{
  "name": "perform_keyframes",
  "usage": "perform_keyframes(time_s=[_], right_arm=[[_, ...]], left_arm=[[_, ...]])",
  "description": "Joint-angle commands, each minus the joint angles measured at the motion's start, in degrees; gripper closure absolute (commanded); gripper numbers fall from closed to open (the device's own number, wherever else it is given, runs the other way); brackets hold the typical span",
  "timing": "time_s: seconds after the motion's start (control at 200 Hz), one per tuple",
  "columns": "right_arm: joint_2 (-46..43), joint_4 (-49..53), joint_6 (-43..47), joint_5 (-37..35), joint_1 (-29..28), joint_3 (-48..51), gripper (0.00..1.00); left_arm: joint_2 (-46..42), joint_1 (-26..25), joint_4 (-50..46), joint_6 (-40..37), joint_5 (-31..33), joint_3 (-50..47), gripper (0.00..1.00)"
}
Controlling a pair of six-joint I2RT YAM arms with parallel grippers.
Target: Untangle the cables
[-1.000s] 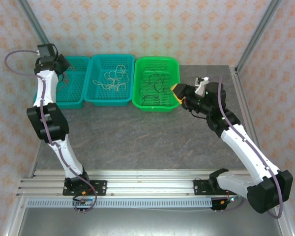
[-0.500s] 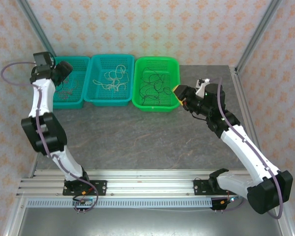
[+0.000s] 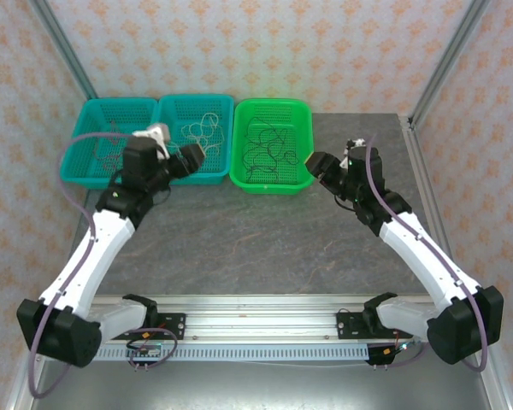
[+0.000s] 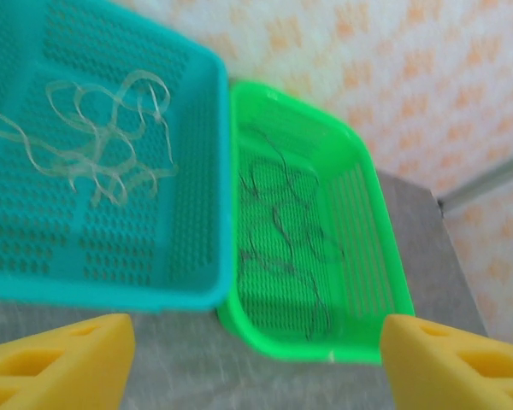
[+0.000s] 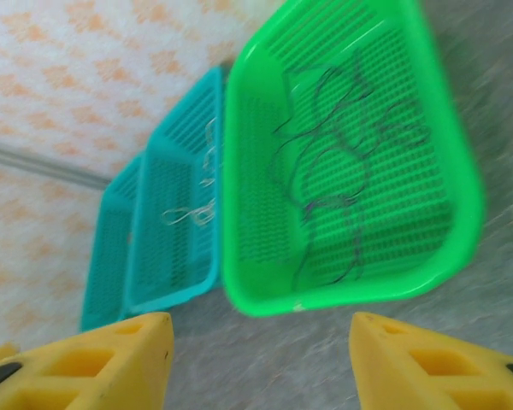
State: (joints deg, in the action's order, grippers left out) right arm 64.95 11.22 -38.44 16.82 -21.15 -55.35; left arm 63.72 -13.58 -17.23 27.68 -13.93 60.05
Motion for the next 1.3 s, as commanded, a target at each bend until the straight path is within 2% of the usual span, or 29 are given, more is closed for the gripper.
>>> perform_keyframes(time_s=[0.0,0.135,0.26,0.4,0.445,0.561,0.661,0.756,0.891,0.921,0.946,0.981,1.031,1.051,1.106,1.161,1.231,1.291], right_arm=[[-2.1,2.8,4.7,-15.4,0.9,3.3,0.39],[-4.2,-1.3,8.3,-25.5,3.4,9.8,0.33],[-5.9,-9.1,14.8,-36.6,5.0,18.2,0.23],[-5.1,-23.9,22.9,-45.1,7.2,28.8,0.17],[-4.6,-25.3,20.3,-48.2,8.5,30.0,0.12],[-1.1,-33.5,23.3,-43.3,12.9,30.4,0.12],[5.8,-35.7,33.3,-40.9,13.4,26.9,0.1],[12.1,-37.9,38.3,-40.7,13.5,25.3,0.07],[22.5,-55.5,41.0,-35.3,15.1,29.3,0.02],[22.0,-52.5,40.2,-34.5,15.6,29.0,0.0],[20.3,-50.5,39.3,-31.2,16.5,29.1,0.0],[20.8,-57.3,39.8,-26.2,17.9,32.4,0.01],[24.3,-70.4,40.4,-25.5,18.2,36.8,0.01],[24.1,-69.7,40.4,-25.4,18.3,36.8,0.01],[21.2,-59.0,39.8,-24.8,18.5,34.1,0.01],[23.6,-61.7,40.2,-25.1,18.6,33.2,0.01],[22.0,-58.0,39.1,-26.4,18.6,32.8,0.01],[22.9,-61.1,39.3,-26.9,18.6,33.6,0.01]], left_arm=[[-4.8,-6.5,2.2,-4.5,8.9,-6.6,0.15],[-11.2,-11.5,4.6,-7.6,15.8,-15.9,0.08],[-17.2,-11.6,7.7,-10.8,22.5,-23.4,0.0],[-20.7,-11.6,9.0,-16.0,33.1,-26.9,0.0],[-21.2,-11.5,10.5,-17.5,35.7,-28.3,0.0],[-20.3,-10.4,13.6,-19.1,39.3,-30.5,0.0],[-18.4,-8.9,14.7,-19.6,39.6,-30.8,0.0],[-18.1,-7.8,17.0,-20.0,41.8,-31.9,0.0],[-16.8,-3.7,23.0,-21.3,42.5,-35.6,0.0],[-16.2,-2.6,23.5,-21.1,41.9,-35.9,0.0],[-15.8,-1.8,24.0,-20.9,41.7,-36.1,0.0],[-15.2,-1.3,25.2,-20.7,41.5,-36.5,0.0],[-14.4,-1.0,28.5,-21.5,40.9,-37.8,0.0],[-14.0,-0.9,29.9,-21.9,40.6,-38.3,0.0],[-12.3,-0.8,33.8,-23.7,39.6,-39.5,0.0],[-9.9,-0.4,37.5,-25.8,38.4,-40.2,0.0],[-5.6,0.7,42.9,-27.7,37.7,-40.9,0.0],[-1.2,2.9,47.3,-28.0,35.7,-40.9,0.0]])
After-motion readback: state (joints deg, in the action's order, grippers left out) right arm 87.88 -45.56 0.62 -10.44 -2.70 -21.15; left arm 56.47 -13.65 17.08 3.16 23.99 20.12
